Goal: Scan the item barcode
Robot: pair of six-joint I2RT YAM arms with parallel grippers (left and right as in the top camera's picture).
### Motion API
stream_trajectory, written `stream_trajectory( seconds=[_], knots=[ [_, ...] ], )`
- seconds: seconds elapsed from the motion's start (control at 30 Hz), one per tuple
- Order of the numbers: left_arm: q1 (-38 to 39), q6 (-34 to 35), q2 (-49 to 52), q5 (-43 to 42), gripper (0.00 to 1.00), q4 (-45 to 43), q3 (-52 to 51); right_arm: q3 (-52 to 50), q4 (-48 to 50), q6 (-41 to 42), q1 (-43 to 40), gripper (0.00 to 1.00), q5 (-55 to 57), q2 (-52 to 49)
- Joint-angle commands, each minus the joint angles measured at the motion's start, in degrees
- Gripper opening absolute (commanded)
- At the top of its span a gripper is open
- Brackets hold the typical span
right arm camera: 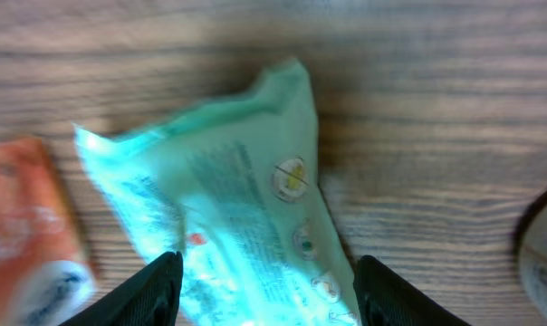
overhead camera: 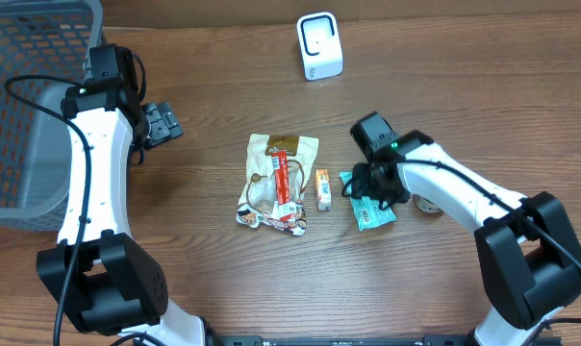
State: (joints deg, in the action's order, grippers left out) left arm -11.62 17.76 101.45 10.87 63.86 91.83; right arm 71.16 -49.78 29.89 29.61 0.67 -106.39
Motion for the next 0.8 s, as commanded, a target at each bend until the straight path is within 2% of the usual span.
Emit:
stream_trajectory(
  seconds=[0.0,0.13,0.3,0.4,0.5,0.77],
  knots=[
    [0.0,-1.0,-1.5,-0.4,1.0,0.0,0.9,8.3,-3.7,-1.2,-0.2,0.62,0.7,0.0],
    [0.0,-1.0,-1.5,-0.4,1.0,0.0,0.9,11.5,-11.1,-2.1,0.3,0.61,0.6,0.0],
    [0.0,-1.0,-1.5,-0.4,1.0,0.0,0.9,8.0,-15.8,-2.0,1.6,0.55,0.5,0.0],
    [0.0,-1.0,-1.5,-0.4,1.0,0.0,0.9,3.5,-16.1,-0.7,2.8,0.35,0.0,0.0],
    [0.0,-1.0,-1.5,-0.4,1.0,0.0,0.9,1.0,-16.1,1.9,3.7,0.24,-1.1,0.0],
    [0.0,-1.0,-1.5,-0.4,0.99,0.0,0.9,-1.7,-10.5,3.6,7.1,0.23,-5.8,0.0]
  ],
)
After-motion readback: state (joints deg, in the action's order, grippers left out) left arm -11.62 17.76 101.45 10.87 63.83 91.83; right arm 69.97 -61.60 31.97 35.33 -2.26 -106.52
